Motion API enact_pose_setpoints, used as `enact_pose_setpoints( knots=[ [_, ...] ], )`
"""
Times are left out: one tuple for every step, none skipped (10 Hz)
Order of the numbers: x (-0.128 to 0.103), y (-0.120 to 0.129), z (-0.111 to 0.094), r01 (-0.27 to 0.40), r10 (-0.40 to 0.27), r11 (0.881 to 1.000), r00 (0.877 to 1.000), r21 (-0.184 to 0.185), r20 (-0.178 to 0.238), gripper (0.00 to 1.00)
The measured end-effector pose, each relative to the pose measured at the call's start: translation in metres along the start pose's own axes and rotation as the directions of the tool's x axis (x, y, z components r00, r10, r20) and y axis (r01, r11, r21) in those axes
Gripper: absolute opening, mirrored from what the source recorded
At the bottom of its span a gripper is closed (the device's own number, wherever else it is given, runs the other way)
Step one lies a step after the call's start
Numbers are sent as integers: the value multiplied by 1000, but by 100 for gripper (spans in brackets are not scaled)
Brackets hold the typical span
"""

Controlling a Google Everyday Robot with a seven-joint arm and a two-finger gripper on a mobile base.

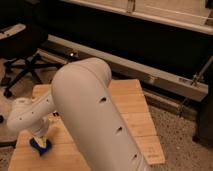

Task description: Wipe the white sponge on the table

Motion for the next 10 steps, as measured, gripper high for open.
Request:
enact_pose_setpoints(
  knots=[
    [-1, 2, -1, -18, 18, 1000, 1000, 5, 2, 80],
    [-2, 3, -2, -28, 28, 1000, 1000, 8, 4, 80],
    [-2, 3, -2, -29, 29, 1000, 1000, 8, 4, 80],
    [-2, 3, -2, -29, 29, 1000, 1000, 8, 4, 80],
    [-2, 3, -2, -29, 29, 1000, 1000, 8, 4, 80],
    [-1, 3, -2, -31, 31, 999, 1000, 7, 3, 80],
    [3, 8, 2, -53, 53, 999, 999, -5, -1, 80],
    [4, 18, 6, -77, 77, 996, 997, -36, -1, 80],
    [3, 27, 9, -92, 93, 994, 996, -67, 3, 80],
    [-1, 41, 12, -118, 120, 986, 993, -120, 5, 80]
  ],
)
